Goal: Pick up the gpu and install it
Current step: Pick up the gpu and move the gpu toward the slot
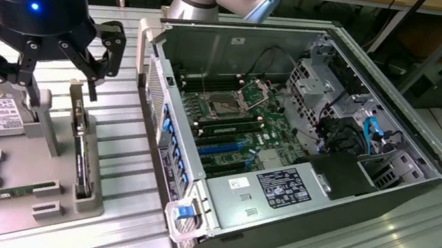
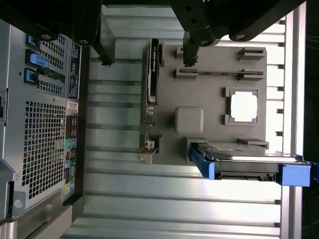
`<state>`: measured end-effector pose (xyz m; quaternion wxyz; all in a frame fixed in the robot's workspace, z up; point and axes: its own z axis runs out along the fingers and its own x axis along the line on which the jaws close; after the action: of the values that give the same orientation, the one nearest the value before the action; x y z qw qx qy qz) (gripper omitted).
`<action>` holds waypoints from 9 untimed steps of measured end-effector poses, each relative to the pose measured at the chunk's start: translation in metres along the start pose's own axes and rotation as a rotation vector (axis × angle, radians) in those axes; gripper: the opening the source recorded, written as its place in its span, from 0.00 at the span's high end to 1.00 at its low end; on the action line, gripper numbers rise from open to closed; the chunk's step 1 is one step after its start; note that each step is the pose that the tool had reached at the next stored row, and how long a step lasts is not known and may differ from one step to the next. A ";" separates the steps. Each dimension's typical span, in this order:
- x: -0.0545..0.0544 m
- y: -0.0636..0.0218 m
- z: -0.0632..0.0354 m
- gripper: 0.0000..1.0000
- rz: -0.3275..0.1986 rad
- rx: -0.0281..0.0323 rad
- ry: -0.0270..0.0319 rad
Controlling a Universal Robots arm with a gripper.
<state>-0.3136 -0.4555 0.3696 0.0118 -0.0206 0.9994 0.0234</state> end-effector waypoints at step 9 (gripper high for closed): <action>0.000 -0.0004 0.0081 0.34 0.000 0.0000 -0.0002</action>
<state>-0.3136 -0.4555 0.3615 0.0118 -0.0206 0.9994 0.0234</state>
